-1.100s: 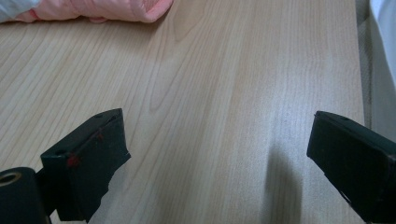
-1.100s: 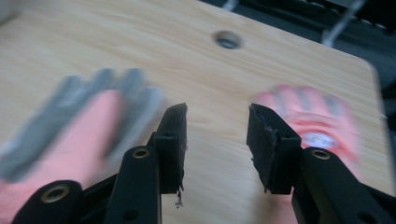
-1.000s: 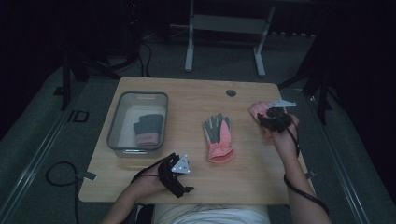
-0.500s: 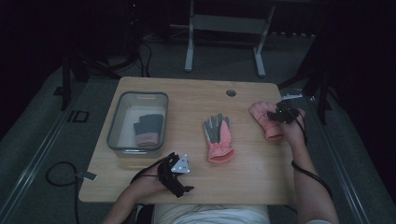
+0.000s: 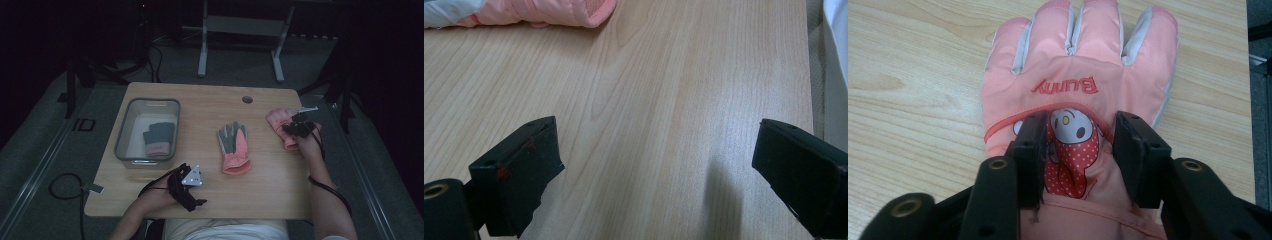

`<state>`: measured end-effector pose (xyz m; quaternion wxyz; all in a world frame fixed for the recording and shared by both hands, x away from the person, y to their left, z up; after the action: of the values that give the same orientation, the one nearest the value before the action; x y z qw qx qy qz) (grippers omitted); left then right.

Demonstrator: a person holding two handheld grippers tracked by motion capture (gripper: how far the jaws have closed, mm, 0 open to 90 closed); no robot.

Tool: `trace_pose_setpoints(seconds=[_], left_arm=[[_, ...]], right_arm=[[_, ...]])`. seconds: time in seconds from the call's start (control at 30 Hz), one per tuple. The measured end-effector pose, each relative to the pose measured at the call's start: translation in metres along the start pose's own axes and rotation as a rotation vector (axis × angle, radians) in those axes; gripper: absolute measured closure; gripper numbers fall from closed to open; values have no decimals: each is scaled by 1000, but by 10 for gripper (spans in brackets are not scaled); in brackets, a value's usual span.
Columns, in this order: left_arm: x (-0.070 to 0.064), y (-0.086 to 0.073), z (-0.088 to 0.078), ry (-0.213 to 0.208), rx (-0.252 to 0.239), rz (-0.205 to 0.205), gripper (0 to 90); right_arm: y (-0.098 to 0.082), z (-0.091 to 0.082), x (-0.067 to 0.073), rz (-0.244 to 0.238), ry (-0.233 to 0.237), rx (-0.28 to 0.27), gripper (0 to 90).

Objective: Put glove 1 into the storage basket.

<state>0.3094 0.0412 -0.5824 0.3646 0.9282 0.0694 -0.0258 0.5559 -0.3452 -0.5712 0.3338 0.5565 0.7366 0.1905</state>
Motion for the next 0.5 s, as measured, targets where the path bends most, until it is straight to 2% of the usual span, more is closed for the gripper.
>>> trace_pose_setpoints(seconds=[0.17,0.3,0.33,0.37,0.43,0.5], left_arm=[[0,0,2,-15,-2,-10,49],[0,0,2,-13,-1,-8,49],[0,-1,2,-10,-4,-12,49],[1,-2,1,-9,-1,-12,50],[1,-2,1,-12,-17,-20,49],[1,-2,1,-11,-14,-20,50]], right_arm=[[1,-2,1,-5,-15,22,806],[3,-8,2,20,-46,23,841],[8,-23,3,68,-55,10,855],[10,-29,4,82,-55,-2,856],[14,-44,5,93,-61,-21,857],[16,-50,5,102,-62,-30,857]])
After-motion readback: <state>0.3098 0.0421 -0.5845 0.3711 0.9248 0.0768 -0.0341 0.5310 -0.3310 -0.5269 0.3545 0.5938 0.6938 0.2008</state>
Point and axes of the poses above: each handheld gripper's, and its own axes: z roughly forward along the jaws, y roughly out of its top, x roughly to its left, the point moved 6 cm from there along z, roughly forward along the jaws, and after that the axes turned 15 degrees about -y, right-handed, at the moved point
